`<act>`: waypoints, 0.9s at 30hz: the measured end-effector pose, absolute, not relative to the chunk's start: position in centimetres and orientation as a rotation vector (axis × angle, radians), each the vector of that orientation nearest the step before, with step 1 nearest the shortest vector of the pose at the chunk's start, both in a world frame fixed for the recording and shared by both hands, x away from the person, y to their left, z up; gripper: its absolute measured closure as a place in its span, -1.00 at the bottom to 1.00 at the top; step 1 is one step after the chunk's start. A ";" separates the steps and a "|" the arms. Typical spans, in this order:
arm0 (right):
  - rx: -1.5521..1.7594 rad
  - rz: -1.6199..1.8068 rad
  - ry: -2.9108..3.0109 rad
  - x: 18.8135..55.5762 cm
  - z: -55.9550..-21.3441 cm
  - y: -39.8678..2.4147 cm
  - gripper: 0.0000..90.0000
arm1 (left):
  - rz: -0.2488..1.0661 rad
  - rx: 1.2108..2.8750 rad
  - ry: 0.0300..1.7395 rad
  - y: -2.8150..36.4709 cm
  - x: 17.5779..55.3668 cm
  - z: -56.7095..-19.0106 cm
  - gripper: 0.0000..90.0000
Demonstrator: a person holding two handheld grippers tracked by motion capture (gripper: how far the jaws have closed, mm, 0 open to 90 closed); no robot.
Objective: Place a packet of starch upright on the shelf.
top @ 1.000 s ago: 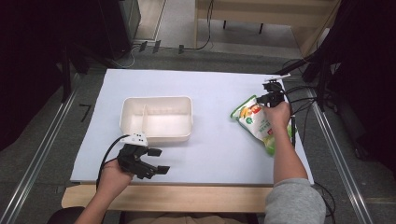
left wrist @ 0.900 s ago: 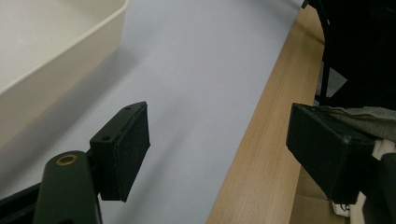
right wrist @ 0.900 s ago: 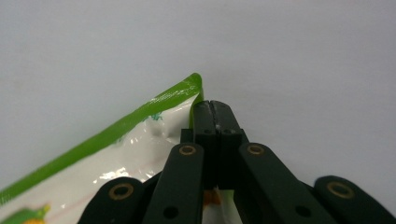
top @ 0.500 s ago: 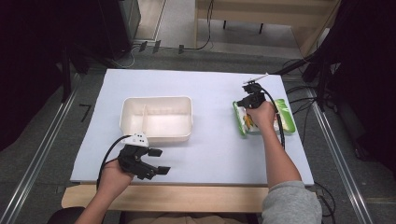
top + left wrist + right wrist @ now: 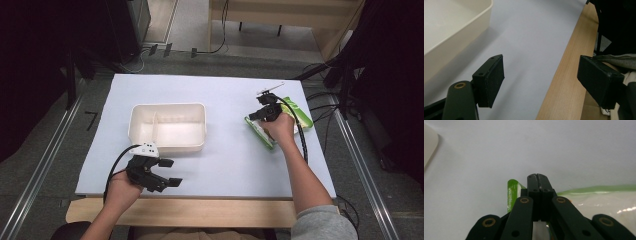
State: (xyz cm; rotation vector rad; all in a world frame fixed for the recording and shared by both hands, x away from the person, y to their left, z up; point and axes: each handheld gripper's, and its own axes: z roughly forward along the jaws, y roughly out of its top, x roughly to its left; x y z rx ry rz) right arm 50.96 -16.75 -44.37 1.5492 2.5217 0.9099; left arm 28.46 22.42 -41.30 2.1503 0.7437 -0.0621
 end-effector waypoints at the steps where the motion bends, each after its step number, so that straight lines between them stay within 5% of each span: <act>1: 1.526 0.901 2.533 50.4 -44.3 -16.6 1.00 | -0.058 2.152 0.743 22.5 28.5 -41.3 -0.50; 27: 1.495 0.992 2.578 46.2 -44.6 -17.0 1.00 | -0.052 2.164 0.731 22.6 28.4 -41.2 -0.49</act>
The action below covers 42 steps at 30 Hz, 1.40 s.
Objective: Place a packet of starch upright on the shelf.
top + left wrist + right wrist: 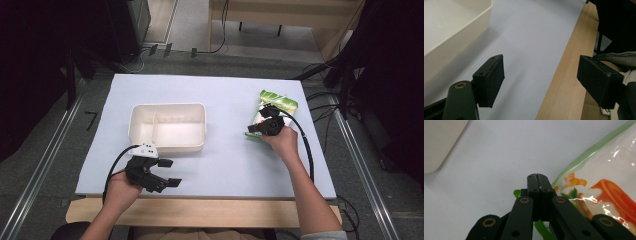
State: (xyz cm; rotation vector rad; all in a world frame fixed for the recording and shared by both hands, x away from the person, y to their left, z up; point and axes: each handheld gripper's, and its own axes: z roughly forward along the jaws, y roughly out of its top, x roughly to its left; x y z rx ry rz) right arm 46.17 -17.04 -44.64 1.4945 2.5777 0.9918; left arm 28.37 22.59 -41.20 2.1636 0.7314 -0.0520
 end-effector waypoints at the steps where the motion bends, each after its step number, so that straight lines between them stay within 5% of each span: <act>1: 1.486 0.992 2.581 46.1 -44.6 -17.1 1.00 | -0.055 2.156 0.733 22.5 28.3 -41.3 -0.49; 13: 1.457 0.984 2.626 44.5 -44.3 -18.3 1.00 | -0.057 2.150 0.740 22.7 28.3 -41.3 -0.49; 26: 1.478 1.126 2.466 45.0 -41.4 -21.4 0.46 | -0.071 2.154 0.760 22.9 28.2 -41.5 -0.49; 42: 1.600 1.147 2.336 46.6 -41.5 -25.0 0.08 | -0.055 2.147 0.781 23.5 27.7 -41.5 -0.49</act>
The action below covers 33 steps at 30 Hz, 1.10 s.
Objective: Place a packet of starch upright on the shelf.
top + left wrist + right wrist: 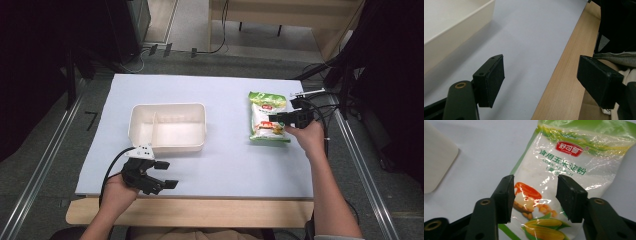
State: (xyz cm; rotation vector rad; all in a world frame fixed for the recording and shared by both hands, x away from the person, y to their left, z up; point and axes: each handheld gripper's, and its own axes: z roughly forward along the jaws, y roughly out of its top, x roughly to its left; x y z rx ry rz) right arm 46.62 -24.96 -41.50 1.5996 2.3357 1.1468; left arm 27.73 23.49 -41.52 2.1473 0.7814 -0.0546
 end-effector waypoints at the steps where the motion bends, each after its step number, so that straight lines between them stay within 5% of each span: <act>1: 1.602 1.145 2.339 46.9 -41.6 -25.2 0.09 | -0.055 2.151 0.779 23.6 27.8 -41.5 -0.49; 13: 1.664 1.032 2.274 50.4 -42.5 -25.7 0.03 | -0.034 2.165 0.808 23.9 27.9 -41.7 -0.49; 22: 1.722 0.938 2.213 52.3 -44.1 -26.5 -0.25 | -0.004 2.169 0.798 23.7 27.8 -41.8 -0.48; 33: 1.824 1.043 2.246 54.0 -46.5 -26.4 -0.34 | 0.018 2.196 0.794 23.4 27.7 -41.9 -0.49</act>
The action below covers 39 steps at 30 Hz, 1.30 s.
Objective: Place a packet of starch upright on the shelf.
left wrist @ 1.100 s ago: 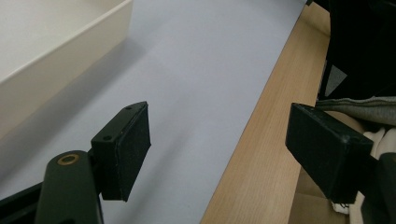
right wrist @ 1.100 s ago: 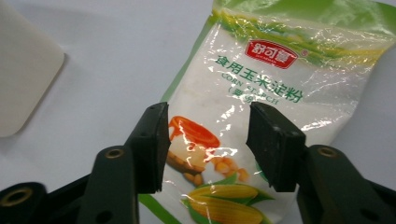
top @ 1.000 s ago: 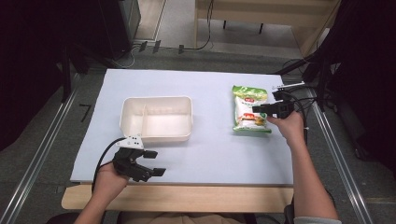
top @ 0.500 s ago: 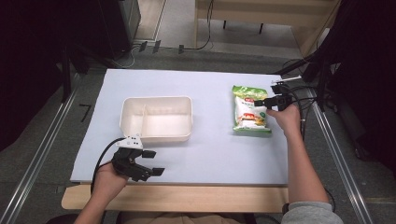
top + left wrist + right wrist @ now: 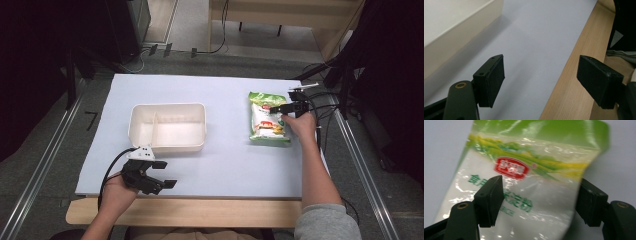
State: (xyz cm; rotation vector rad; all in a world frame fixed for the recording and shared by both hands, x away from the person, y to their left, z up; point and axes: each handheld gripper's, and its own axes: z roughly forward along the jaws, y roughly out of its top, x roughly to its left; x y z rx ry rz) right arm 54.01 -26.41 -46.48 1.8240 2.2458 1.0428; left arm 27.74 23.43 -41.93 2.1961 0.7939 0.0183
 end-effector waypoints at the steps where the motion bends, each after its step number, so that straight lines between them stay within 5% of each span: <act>1: 1.827 1.047 2.241 54.2 -46.6 -25.7 -0.40 | 0.020 2.197 0.795 23.4 27.8 -42.0 -0.49; 4: 1.812 1.043 2.239 54.3 -46.7 -25.3 -0.33 | 0.021 2.197 0.800 23.4 27.8 -41.9 -0.49; 7: 1.804 0.984 2.218 54.1 -46.5 -24.7 0.08 | 0.021 2.197 0.796 23.4 27.8 -41.9 -0.49; 8: 1.804 0.984 2.218 54.1 -46.5 -24.7 0.08 | 0.022 2.197 0.793 23.3 27.8 -41.9 -0.49; 13: 1.795 0.993 2.234 53.7 -46.3 -23.7 0.98 | 0.015 2.201 0.787 23.2 27.8 -41.9 -0.48; 39: 1.617 1.195 2.253 48.9 -38.3 -23.0 1.00 | -0.039 2.153 0.805 23.7 28.2 -41.6 -0.48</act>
